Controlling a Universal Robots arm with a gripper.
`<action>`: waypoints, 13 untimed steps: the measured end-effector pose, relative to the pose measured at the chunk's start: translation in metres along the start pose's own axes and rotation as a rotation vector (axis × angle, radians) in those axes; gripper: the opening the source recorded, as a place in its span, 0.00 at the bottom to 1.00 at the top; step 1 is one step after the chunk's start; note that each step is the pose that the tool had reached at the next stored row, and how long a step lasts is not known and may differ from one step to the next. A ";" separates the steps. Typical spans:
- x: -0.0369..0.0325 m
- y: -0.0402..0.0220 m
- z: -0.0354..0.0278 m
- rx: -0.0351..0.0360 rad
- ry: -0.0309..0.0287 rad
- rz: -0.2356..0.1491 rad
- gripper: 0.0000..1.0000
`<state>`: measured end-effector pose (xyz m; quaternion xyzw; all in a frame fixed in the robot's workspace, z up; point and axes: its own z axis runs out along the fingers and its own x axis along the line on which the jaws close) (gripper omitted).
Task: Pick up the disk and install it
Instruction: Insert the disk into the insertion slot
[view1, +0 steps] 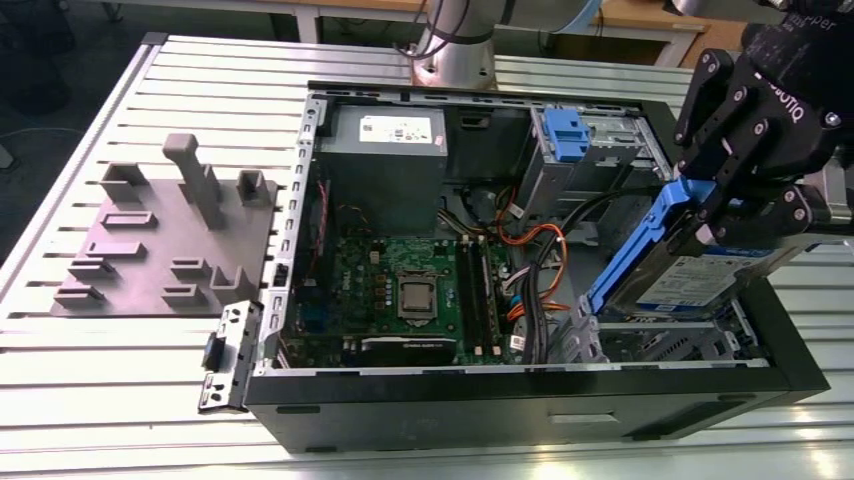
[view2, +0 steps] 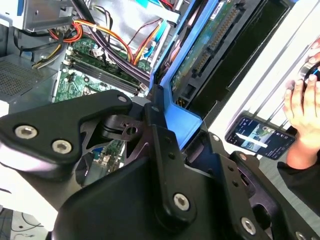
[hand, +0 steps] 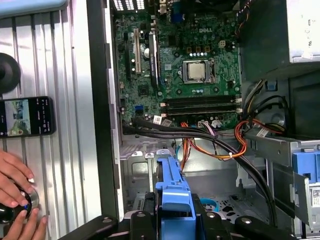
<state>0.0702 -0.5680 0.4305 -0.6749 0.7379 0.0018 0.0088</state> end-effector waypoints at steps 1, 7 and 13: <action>0.0000 0.0000 0.0003 0.0000 0.0001 0.002 0.36; 0.0000 -0.0001 0.0004 0.0000 0.0004 0.002 0.36; 0.0000 -0.0001 0.0005 0.0000 0.0003 0.002 0.36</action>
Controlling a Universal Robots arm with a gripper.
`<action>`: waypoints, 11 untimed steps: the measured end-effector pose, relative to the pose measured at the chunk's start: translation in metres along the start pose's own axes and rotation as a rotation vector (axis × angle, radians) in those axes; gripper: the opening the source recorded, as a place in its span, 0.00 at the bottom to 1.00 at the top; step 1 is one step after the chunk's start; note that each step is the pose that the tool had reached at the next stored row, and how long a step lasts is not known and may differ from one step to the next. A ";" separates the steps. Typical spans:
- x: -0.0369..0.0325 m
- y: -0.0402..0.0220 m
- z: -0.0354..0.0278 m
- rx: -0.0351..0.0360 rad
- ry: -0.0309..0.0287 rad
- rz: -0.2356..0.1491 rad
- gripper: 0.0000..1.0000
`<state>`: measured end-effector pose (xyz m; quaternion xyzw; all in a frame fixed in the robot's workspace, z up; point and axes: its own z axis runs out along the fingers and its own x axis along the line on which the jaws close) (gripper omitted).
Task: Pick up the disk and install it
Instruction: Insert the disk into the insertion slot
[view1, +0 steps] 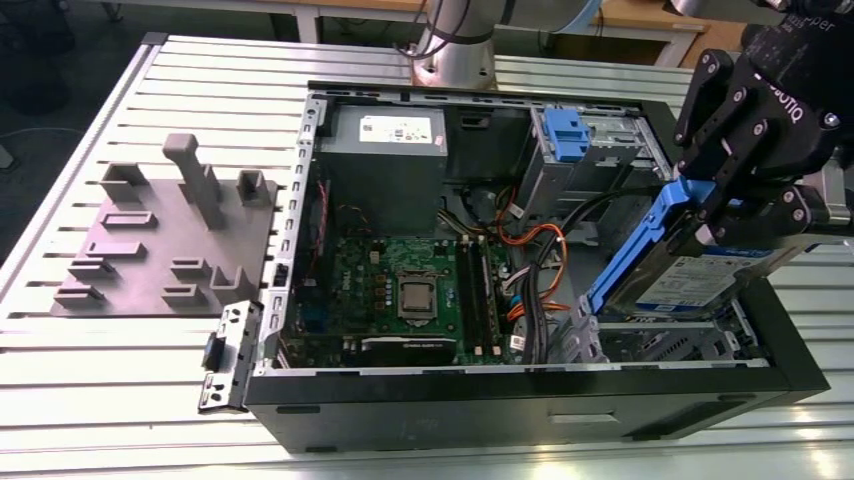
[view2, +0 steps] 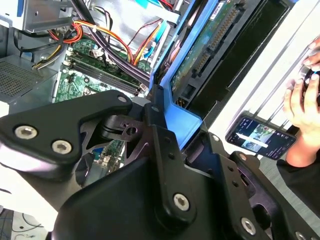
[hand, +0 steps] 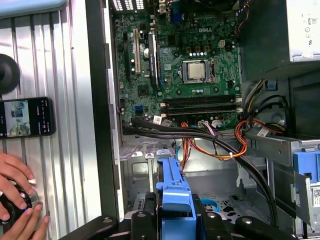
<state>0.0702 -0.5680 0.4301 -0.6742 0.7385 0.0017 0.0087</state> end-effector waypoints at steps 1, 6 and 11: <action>0.0000 0.0000 0.0000 0.0000 0.0000 0.000 0.36; 0.0000 0.0000 0.0001 0.0000 0.0000 0.000 0.36; 0.0000 0.0000 0.0000 0.0000 0.0003 0.000 0.38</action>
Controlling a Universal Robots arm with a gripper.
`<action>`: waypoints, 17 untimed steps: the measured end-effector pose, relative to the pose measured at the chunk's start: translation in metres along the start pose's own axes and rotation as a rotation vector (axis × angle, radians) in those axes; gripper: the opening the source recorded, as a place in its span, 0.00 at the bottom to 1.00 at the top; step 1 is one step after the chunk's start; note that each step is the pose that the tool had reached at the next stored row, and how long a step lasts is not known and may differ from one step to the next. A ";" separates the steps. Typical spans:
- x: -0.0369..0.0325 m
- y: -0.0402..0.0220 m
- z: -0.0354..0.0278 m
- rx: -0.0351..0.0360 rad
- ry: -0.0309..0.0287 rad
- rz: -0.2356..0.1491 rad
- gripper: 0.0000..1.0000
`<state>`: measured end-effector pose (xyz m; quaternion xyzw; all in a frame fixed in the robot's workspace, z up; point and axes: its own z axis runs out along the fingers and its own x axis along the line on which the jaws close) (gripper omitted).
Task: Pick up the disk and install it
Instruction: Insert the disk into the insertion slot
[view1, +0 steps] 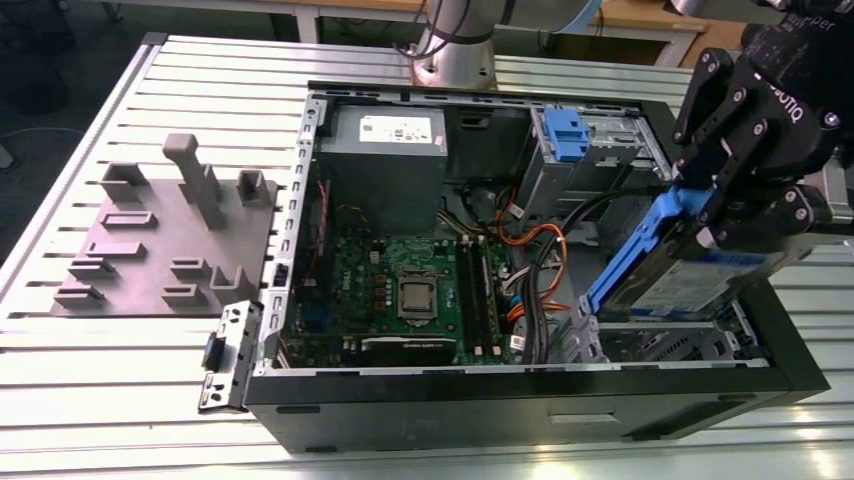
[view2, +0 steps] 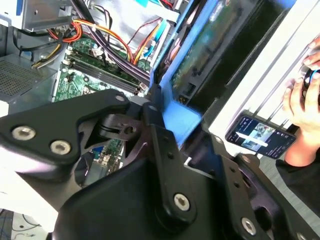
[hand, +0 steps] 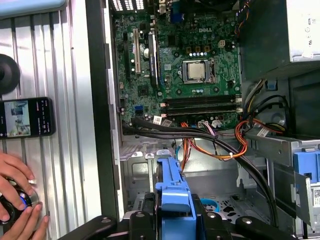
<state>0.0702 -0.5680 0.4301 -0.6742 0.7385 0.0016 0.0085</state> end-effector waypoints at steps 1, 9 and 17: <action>0.0000 0.0000 0.0005 0.0000 -0.0004 0.000 0.44; 0.0010 -0.0001 0.0093 0.0000 -0.0004 -0.001 0.44; 0.0010 -0.0002 0.0005 -0.0003 -0.0010 -0.022 0.44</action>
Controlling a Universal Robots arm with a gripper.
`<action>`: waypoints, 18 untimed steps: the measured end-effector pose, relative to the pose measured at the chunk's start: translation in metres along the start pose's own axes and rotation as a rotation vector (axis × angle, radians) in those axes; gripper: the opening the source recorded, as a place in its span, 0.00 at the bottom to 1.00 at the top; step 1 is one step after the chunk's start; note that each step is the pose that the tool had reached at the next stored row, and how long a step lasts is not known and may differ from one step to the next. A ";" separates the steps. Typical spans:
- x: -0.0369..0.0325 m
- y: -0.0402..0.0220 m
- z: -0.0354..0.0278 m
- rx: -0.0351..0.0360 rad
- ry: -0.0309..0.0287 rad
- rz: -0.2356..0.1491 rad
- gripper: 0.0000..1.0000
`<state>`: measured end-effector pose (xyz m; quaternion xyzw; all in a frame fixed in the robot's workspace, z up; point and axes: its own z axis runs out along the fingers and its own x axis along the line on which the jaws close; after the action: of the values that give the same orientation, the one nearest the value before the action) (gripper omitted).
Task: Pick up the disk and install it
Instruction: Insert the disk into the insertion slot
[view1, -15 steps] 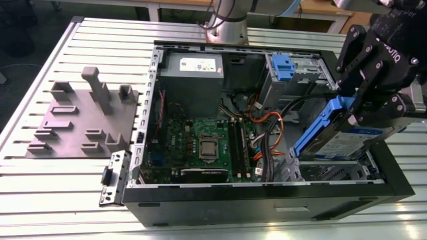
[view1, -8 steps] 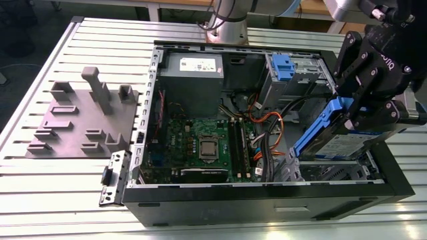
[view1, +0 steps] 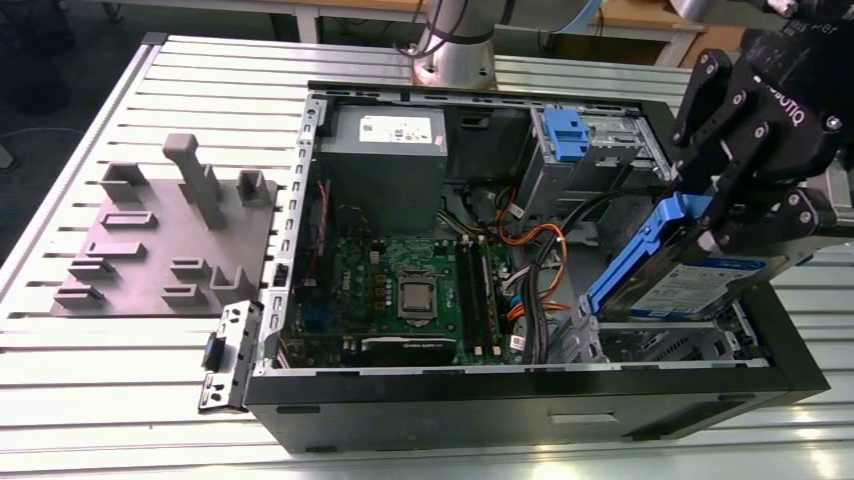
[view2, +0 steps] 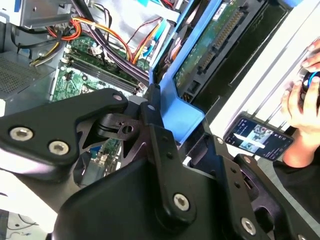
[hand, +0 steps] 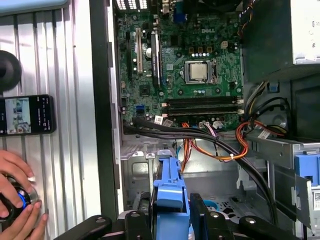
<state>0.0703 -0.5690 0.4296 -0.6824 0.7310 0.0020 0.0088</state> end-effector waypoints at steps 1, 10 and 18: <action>0.0000 0.0000 -0.0006 0.0000 -0.0001 -0.003 0.44; -0.0001 0.0000 -0.0035 -0.0010 -0.0004 -0.068 0.44; 0.0001 -0.0001 -0.0012 -0.0004 0.0013 -0.118 0.44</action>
<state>0.0704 -0.5691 0.4308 -0.7242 0.6895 0.0011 0.0083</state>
